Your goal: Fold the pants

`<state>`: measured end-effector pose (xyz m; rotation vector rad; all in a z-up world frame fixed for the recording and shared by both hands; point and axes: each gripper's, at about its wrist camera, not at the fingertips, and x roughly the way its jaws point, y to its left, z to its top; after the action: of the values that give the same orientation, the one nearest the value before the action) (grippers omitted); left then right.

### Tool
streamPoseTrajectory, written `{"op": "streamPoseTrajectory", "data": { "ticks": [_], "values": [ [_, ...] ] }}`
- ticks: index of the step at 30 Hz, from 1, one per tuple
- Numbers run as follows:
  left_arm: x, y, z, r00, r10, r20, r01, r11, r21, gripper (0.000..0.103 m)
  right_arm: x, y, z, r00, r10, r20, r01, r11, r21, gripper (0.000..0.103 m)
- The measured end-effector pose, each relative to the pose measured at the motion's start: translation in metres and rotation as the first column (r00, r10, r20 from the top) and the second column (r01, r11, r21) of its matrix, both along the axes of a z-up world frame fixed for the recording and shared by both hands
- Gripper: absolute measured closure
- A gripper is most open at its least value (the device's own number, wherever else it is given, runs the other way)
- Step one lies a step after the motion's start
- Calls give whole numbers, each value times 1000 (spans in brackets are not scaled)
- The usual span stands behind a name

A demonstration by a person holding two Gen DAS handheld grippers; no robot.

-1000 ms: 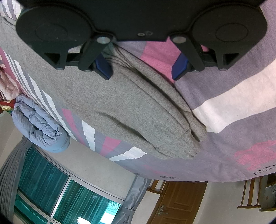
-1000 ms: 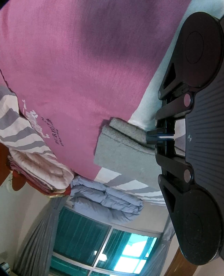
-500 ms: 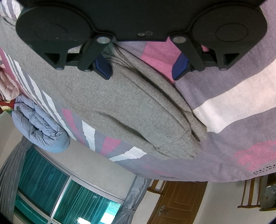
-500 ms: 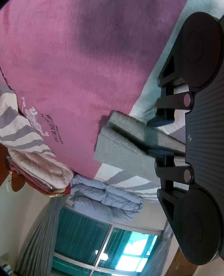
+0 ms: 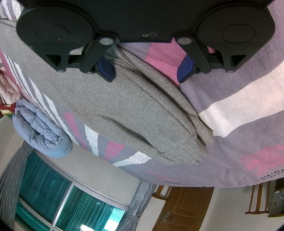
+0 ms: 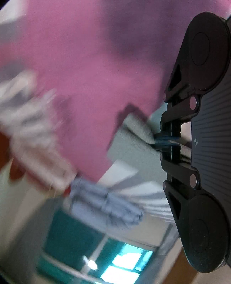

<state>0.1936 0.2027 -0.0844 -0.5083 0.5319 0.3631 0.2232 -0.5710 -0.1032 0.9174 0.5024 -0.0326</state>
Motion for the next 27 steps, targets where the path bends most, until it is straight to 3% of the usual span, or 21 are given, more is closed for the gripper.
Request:
{"op": "streamPoseTrajectory", "data": {
  "ticks": [3,5,6,8,9,10,11,12,16,20,22,24,25,27],
  "values": [
    [1,0,-1,1000,1,-1,-1,1000,0,30,-12,2,8,999,-1,50,5,997,-77,99],
    [3,0,-1,1000,2,-5,-2,1000,6,30,-5,-4,-21,998,-9,-66,5,999,-50,99],
    [2,0,-1,1000,1,-5,-1,1000,5,30,-2,-12,-40,994,-3,-111,6,1000,27,99],
    [1,1,-2,1000,-2,0,2,1000,1,30,-15,-21,-40,997,-46,-68,53,993,104,86],
    [1,1,-2,1000,-3,2,3,1000,-1,30,-23,-20,-31,994,-97,-60,100,993,56,81],
    [1,1,-2,1000,-2,3,2,1000,-1,30,-34,-21,-21,985,-166,-43,167,986,5,66],
    [1,1,-2,1000,-2,2,2,1000,2,30,-46,-26,-17,975,-222,-22,222,975,9,53],
    [1,2,-3,1000,-3,2,3,1000,1,30,-54,-30,-15,970,-241,4,241,969,48,52],
    [1,2,-3,1000,-4,3,4,1000,-3,30,-52,-25,-16,991,-128,37,122,983,138,52],
    [1,2,-3,1000,-3,3,3,1000,-2,30,-29,-16,-25,996,-90,-15,91,975,202,52],
    [1,2,-3,1000,-2,3,2,1000,-2,30,-17,-11,-26,997,-71,-37,76,979,187,54],
    [1,2,-2,1000,-2,2,2,1000,-1,30,-10,-9,-22,997,-64,-49,71,985,155,78],
    [1,2,-3,1000,-3,2,3,1000,-1,30,-7,-8,-18,996,-63,-57,70,989,133,84],
    [1,2,-2,1000,-3,3,3,1000,-2,30,-7,-7,-12,998,-58,-35,61,992,114,86]
  ]
}}
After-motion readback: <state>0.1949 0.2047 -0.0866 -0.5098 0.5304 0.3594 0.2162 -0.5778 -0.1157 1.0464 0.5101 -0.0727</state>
